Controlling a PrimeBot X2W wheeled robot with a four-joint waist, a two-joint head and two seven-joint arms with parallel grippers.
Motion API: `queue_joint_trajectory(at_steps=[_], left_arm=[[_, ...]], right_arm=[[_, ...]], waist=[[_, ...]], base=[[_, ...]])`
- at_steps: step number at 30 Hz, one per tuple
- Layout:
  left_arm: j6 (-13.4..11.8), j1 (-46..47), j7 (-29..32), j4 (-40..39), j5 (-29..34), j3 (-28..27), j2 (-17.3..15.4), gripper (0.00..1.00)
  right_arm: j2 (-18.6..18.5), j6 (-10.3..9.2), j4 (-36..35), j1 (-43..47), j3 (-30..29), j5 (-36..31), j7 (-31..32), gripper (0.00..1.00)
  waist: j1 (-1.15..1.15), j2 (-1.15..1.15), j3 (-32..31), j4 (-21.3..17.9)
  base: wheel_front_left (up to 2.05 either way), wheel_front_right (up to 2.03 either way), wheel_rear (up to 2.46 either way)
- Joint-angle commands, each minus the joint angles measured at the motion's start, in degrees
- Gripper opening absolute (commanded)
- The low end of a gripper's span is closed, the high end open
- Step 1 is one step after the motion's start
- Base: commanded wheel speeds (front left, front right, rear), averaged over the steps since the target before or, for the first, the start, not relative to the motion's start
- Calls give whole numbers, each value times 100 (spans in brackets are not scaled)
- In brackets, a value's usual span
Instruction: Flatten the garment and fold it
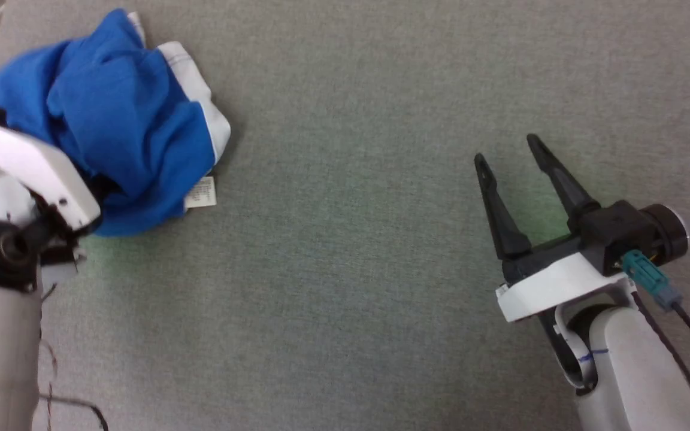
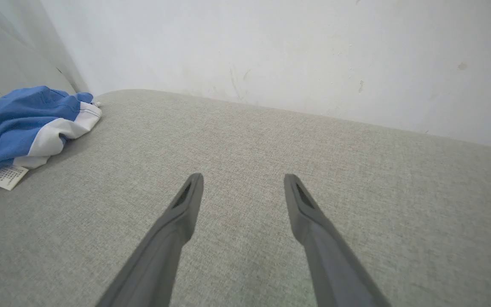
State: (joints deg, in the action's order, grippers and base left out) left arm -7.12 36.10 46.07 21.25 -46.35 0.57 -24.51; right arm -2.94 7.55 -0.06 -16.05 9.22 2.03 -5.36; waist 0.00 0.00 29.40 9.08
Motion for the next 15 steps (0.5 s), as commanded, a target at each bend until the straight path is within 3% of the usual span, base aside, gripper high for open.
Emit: queue_joint_trajectory(at_steps=[1,7,11,15], left_arm=[[-17,-488,-9,-198,57,113,87,0],[-180,-462,-2342,-836,1161,-237,-293,0],[-50,-258,-3637,-1049,1713,-164,-366,0],[35,20,-4541,-1264,2156,95,-283,0]], right_arm=[[6,-6,63,64,-5,80,-79,100],[6,-6,344,308,-26,325,-178,100],[6,-6,469,511,-136,425,-222,100],[6,-6,542,685,-286,480,-244,100]], waist=[[0,0,-423,-15],[0,0,-1277,-78],[0,0,-1810,-185],[0,0,-2254,-384]], base=[[0,0,0],[0,0,0],[0,0,0],[0,0,0]])
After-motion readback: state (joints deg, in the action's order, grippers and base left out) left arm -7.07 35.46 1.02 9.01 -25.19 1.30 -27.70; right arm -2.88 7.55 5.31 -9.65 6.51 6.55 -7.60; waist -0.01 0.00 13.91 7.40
